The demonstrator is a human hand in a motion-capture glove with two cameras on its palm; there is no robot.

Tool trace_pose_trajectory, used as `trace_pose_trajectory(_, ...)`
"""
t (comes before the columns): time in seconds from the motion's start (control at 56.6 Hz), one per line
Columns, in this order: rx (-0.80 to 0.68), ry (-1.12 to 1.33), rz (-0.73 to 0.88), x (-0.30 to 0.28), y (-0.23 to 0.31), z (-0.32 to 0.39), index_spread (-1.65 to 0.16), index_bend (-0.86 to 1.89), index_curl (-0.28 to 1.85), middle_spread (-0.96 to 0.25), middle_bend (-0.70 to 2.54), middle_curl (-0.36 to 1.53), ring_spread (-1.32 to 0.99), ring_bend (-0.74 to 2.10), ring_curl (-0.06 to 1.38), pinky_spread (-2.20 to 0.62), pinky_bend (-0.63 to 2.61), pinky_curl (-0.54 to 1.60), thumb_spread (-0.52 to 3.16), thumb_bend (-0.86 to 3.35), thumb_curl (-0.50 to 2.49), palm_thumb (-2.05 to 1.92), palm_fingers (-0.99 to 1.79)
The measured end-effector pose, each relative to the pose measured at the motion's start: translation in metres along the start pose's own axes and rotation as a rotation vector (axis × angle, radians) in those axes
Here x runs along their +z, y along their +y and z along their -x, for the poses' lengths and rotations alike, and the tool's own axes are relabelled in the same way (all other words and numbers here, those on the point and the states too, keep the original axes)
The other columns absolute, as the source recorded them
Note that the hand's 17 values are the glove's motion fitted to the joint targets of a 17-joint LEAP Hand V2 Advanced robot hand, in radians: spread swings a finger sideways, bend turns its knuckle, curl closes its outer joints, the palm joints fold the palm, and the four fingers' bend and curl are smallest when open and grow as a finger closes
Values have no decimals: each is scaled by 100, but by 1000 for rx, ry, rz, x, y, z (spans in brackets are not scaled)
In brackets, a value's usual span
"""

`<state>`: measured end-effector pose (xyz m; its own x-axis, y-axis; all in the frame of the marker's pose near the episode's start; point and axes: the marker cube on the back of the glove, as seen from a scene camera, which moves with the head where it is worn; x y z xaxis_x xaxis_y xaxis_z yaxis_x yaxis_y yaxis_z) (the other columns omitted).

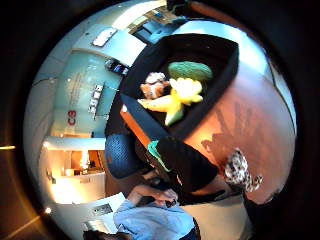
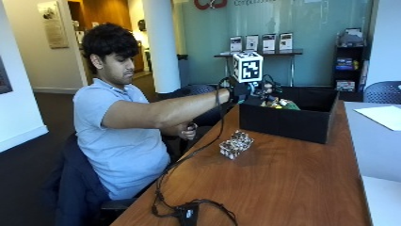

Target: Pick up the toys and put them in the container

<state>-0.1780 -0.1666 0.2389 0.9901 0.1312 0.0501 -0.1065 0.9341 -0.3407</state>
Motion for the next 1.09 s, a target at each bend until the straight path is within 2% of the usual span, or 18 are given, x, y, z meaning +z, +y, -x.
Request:
trace_pose_trajectory(0.124,67,-27,75,36,45,-35,-35,16,38,-2,11,21,-1,16,26,8,84,35,126,-5,18,-7,-20)
trace_pose_trajectory(0.212,86,42,152,76,72,-47,-36,15,36,-2,13,21,-1,17,25,8,84,34,126,-5,18,-7,-18)
trace_pose_trajectory(0.389,142,84,181,142,93,-58,-35,11,30,-1,20,25,-1,32,30,6,82,34,128,-4,19,-6,-2)
trace_pose_trajectory(0.477,102,41,73,179,95,-57,-35,10,26,-1,28,28,-3,43,32,3,82,33,131,-4,19,-7,11)
trace_pose_trajectory(0.53,61,1,-84,190,95,-57,-35,-1,19,-4,42,33,-10,65,37,-13,95,35,135,-5,18,-8,48)
trace_pose_trajectory(0.6,35,25,-204,194,94,-55,-34,-2,12,-8,60,39,-18,96,44,-24,102,36,142,-3,17,-6,76)
trace_pose_trajectory(0.689,19,41,-208,190,88,-55,-32,3,9,-12,76,48,-25,122,57,-32,114,45,149,-2,17,-5,88)
trace_pose_trajectory(0.918,-54,49,-220,170,70,-50,-22,16,8,-18,101,65,-31,141,68,-39,133,55,163,2,17,1,97)
trace_pose_trajectory(1.095,-5,-65,-257,96,26,-28,-16,18,10,-21,104,73,-30,146,69,-39,133,57,163,10,21,9,98)
